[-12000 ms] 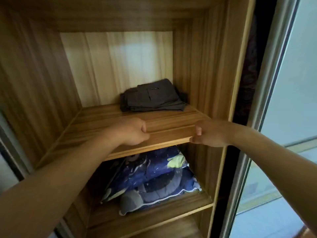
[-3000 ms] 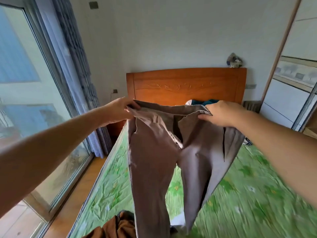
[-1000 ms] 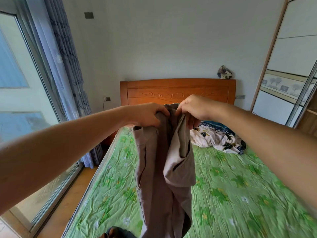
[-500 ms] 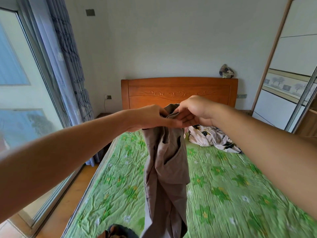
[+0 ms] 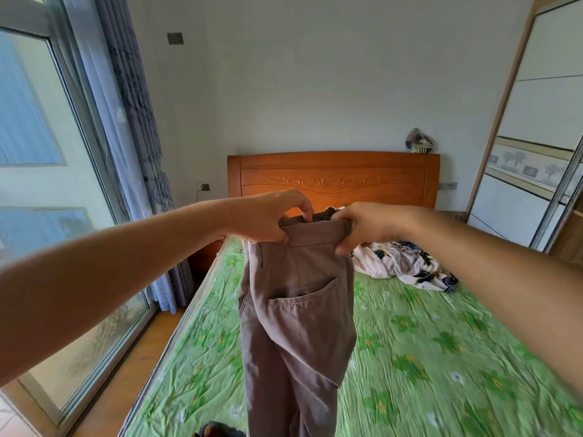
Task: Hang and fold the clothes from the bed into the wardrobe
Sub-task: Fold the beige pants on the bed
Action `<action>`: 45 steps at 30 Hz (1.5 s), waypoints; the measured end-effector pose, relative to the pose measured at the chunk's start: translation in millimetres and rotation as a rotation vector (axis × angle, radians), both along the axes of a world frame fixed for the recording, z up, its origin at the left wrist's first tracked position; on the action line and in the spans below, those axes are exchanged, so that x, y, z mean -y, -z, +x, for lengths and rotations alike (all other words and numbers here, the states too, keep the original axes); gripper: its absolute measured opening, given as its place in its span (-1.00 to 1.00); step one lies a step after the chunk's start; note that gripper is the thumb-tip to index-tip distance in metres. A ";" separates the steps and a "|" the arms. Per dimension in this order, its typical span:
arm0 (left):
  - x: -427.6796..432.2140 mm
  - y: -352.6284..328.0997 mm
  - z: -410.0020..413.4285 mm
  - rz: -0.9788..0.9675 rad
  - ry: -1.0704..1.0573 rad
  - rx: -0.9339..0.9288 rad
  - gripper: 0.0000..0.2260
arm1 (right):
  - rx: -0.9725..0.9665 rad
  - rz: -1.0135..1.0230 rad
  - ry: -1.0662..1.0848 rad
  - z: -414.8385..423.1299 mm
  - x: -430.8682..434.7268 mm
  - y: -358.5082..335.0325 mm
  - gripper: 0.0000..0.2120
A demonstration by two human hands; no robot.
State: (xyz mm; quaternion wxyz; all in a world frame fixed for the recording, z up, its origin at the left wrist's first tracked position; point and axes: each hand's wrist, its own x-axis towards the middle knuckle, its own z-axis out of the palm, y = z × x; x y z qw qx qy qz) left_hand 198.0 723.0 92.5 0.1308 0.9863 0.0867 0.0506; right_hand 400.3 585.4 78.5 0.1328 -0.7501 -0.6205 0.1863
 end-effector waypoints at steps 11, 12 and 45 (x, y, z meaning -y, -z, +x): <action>-7.5 6.3 -44.4 0.256 0.081 0.248 -0.57 | -0.069 0.402 0.094 19.0 9.2 -21.7 -0.67; -8.2 6.6 -48.0 0.274 0.082 0.258 -0.59 | -0.074 0.413 0.103 21.7 10.6 -24.4 -0.65; -1.9 -148.5 -26.9 0.177 -0.138 0.494 -0.88 | -0.034 0.801 0.074 35.2 64.9 -132.3 -0.57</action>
